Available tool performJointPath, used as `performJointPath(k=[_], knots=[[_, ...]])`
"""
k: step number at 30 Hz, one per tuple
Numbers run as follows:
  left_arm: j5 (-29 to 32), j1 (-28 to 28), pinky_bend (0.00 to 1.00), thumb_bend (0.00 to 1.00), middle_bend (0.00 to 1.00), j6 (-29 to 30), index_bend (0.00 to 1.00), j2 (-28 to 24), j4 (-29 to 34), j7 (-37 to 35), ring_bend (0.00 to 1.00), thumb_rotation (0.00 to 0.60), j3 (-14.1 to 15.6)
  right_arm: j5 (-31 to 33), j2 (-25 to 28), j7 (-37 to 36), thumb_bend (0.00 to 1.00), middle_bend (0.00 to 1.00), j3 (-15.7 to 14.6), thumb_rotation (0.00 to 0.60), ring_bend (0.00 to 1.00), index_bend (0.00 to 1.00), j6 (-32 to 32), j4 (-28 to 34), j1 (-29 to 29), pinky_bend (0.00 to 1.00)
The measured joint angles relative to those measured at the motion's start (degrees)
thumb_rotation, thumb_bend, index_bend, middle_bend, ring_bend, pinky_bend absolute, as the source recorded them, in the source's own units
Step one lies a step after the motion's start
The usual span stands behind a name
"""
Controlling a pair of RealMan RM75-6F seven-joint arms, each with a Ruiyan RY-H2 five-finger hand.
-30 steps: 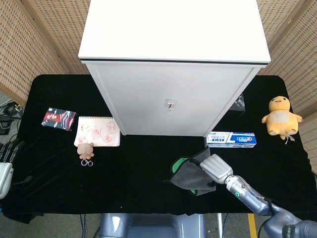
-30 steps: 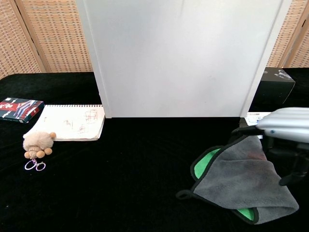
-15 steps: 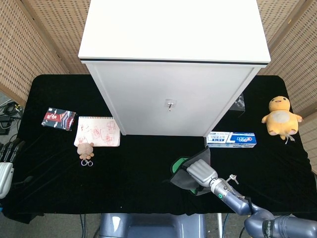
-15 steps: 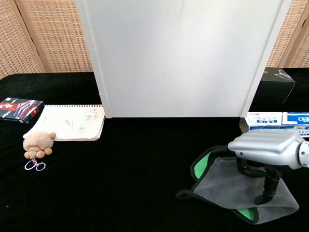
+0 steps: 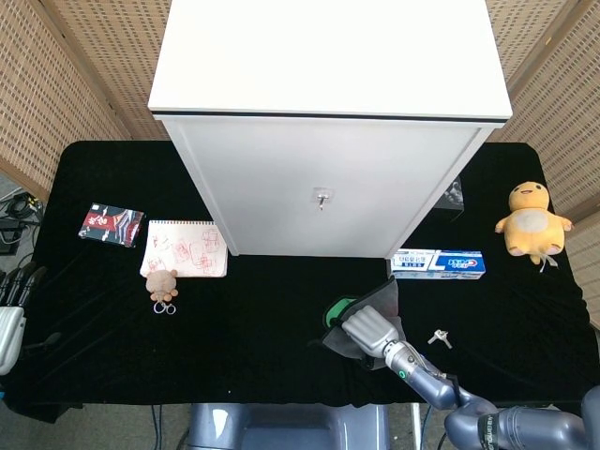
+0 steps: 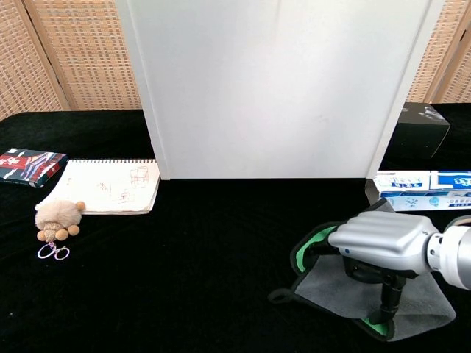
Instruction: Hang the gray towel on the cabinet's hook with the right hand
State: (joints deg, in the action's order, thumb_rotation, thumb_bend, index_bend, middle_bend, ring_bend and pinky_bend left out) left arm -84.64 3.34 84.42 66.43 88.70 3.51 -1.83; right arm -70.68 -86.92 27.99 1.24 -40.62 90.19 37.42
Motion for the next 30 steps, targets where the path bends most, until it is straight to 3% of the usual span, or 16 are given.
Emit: performJointPath(k=[7,17,23,30], knots=[[0.03,-0.02,0.0,0.0,0.0,0.14,0.0,-0.04,0.02,-0.13,0.0,0.6,0.01,1.13,-0.71,1.18,0.39,0.96,-0.87,0.6,0.97,0.45,-1.32,-0.29,0.5,1.0],[0.06,0.01,0.0,0.0,0.0,0.13,0.0,0.03,0.07,0.1,0.0,0.6,0.1,-2.16,-0.78,-3.19,0.71,0.95,-1.83,0.6,0.97,0.62,-3.39,-1.59,-0.03,1.0],[0.11,0.07,0.0,0.0,0.0,0.0,0.0,0.08,0.09,0.19,0.0,0.6,0.16,-5.12,-0.1,-8.76,0.72,0.94,-1.74,0.6,0.97,0.67,-4.74,-1.38,-0.36,1.0],[0.02,0.11,0.0,0.0,0.0,-0.02,0.0,-0.07,0.2,-0.17,0.0,0.6,0.21,-7.82,2.17,-20.22,0.71,0.94,-0.44,0.6,0.97,0.67,-6.06,0.83,-0.61,1.0]])
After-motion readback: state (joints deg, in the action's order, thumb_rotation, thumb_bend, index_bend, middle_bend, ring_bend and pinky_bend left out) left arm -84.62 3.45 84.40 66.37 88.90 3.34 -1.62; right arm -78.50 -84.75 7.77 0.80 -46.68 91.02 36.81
